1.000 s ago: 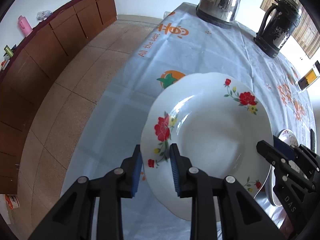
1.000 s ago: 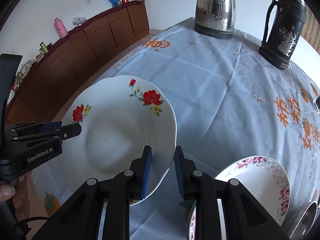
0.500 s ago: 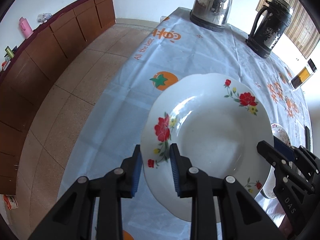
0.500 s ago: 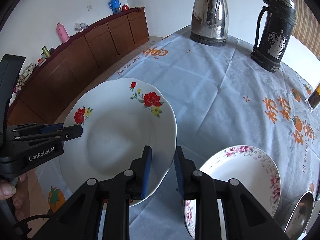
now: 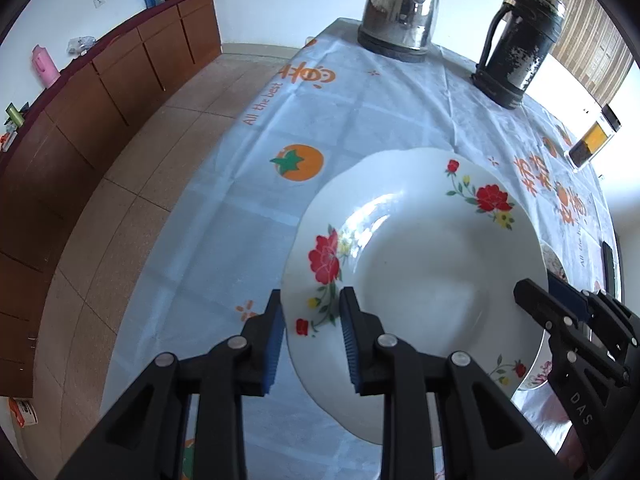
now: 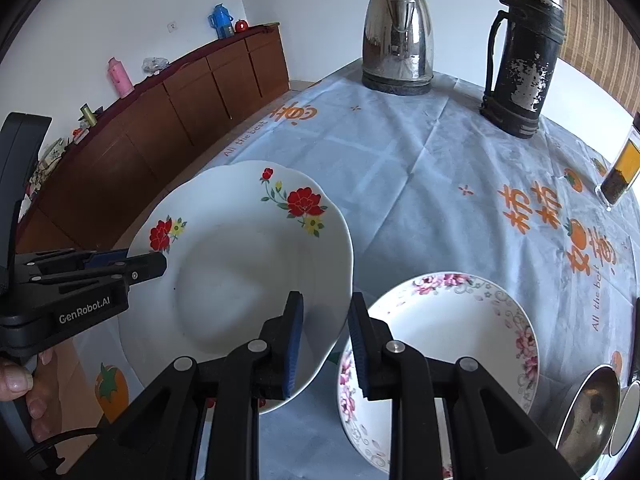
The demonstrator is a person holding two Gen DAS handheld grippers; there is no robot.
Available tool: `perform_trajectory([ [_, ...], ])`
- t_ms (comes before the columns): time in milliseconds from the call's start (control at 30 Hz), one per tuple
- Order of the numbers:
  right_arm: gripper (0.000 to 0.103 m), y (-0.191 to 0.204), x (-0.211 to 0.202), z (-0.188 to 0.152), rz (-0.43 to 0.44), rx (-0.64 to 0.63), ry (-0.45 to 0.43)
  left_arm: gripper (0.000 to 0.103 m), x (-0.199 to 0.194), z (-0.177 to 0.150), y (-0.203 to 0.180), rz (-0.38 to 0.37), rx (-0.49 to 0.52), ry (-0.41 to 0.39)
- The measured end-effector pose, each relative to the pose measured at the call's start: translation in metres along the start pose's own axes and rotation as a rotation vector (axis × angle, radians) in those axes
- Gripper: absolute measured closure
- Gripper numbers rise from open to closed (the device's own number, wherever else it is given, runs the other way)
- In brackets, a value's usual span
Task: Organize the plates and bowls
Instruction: 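Lift the red-flower plate toward the plate stack, then carry the red-flower plate with both grippers over the pink-floral plate stack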
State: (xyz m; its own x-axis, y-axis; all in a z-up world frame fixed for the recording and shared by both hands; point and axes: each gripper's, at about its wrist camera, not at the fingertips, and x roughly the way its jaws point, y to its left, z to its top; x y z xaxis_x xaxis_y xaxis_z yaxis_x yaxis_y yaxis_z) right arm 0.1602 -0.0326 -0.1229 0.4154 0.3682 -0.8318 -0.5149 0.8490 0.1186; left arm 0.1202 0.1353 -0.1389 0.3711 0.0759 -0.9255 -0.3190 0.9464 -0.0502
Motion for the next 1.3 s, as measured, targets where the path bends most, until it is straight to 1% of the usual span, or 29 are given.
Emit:
perform_trajectory([
  [567, 0.078, -0.027, -0.020, -0.014, -0.017, 0.033, -0.018, 0.078, -0.007, -0.006, -0.032, -0.008, 0.033, -0.007],
  [1300, 0.078, -0.072, -0.035, -0.029, -0.062, 0.101, -0.029, 0.078, -0.005, -0.006, -0.084, -0.039, 0.111, -0.001],
])
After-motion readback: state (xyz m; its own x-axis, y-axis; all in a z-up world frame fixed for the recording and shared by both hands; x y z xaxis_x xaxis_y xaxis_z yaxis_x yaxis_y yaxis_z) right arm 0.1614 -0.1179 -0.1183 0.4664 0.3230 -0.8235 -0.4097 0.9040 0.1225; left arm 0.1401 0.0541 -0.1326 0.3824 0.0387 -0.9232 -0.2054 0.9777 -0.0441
